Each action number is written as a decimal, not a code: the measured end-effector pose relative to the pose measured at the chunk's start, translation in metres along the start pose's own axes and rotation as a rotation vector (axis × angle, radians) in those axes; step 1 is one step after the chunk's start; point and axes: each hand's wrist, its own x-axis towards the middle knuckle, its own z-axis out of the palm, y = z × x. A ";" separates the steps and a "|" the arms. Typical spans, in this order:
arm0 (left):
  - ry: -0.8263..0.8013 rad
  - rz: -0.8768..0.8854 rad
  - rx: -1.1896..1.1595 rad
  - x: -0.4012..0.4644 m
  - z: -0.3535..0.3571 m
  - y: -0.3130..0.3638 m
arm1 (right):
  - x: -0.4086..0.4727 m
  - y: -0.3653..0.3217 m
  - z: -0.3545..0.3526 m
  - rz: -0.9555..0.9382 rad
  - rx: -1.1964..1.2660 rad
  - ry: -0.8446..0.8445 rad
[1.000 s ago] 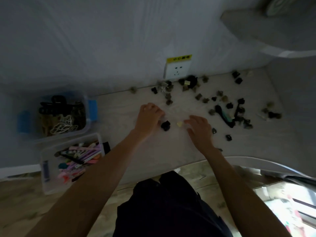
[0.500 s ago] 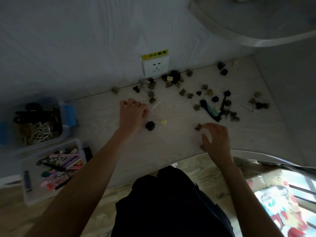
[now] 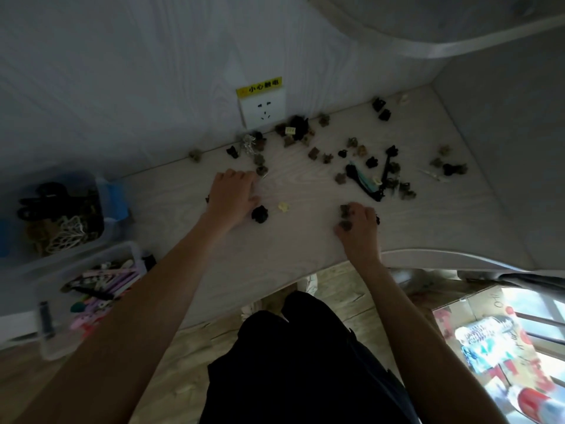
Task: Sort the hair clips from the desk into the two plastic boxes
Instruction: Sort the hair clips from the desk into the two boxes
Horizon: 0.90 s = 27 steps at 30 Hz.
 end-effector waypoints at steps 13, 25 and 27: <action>0.004 -0.010 0.095 -0.005 0.004 -0.003 | 0.023 -0.071 0.046 -0.459 -0.263 -0.067; 0.065 -0.051 -0.021 -0.011 0.011 -0.013 | 0.075 -0.121 0.058 -0.913 -0.458 -0.273; 0.062 -0.051 -0.035 -0.012 0.012 -0.015 | 0.079 -0.110 0.055 -0.908 -0.406 -0.175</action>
